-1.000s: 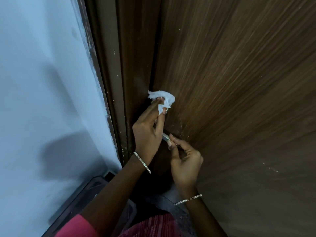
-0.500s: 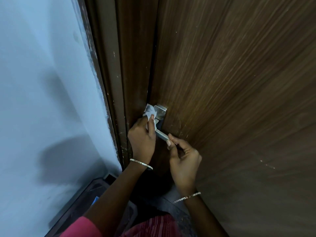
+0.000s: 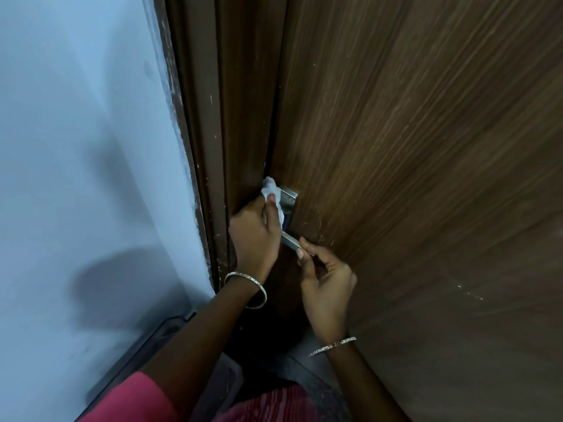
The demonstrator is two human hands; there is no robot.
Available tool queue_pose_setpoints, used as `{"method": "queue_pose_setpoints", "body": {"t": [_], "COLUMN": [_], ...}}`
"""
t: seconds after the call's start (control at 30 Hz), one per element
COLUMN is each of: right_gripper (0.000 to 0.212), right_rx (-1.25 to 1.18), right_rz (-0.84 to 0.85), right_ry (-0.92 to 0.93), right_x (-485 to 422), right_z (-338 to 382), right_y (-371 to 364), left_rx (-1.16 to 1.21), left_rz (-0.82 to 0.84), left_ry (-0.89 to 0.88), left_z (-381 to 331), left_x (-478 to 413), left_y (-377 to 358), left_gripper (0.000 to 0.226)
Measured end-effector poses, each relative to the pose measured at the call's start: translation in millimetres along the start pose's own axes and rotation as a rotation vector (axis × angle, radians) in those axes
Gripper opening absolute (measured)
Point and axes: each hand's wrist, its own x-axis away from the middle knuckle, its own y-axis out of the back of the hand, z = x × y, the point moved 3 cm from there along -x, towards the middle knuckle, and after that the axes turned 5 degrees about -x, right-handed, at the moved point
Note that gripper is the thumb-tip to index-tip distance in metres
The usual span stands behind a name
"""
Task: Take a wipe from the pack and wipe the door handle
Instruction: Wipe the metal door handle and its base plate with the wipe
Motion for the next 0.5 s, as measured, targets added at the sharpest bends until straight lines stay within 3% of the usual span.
{"method": "queue_pose_setpoints", "body": {"t": [0.13, 0.3, 0.33, 0.4, 0.47, 0.5], "right_gripper": [0.021, 0.020, 0.020, 0.020, 0.020, 0.021], "right_rx": [-0.004, -0.005, -0.020, -0.039, -0.028, -0.014], "right_rz": [-0.012, -0.017, -0.014, -0.014, -0.019, -0.018], "right_ry": [-0.006, -0.015, -0.029, -0.047, -0.039, -0.030], "right_x": [0.6, 0.3, 0.8, 1.5, 1.5, 1.2], "right_z": [-0.5, -1.3, -2.1, -2.5, -0.9, -0.2], "right_y": [-0.4, -1.0, -1.2, -1.5, -1.3, -1.2], "left_rx": [-0.034, 0.103, 0.154, 0.427, 0.739, 0.807], "left_rz": [0.080, 0.084, 0.119, 0.199, 0.194, 0.176], "left_ry": [0.060, 0.215, 0.301, 0.637, 0.968, 1.044], "left_z": [20.1, 32.7, 36.6, 48.0, 54.5, 55.1], "left_x": [21.1, 32.7, 38.5, 50.4, 59.3, 60.1], "left_y": [-13.0, -21.6, -25.2, -36.4, -45.3, -47.6], "left_gripper": [0.040, 0.056, 0.059, 0.053, 0.043, 0.038]}}
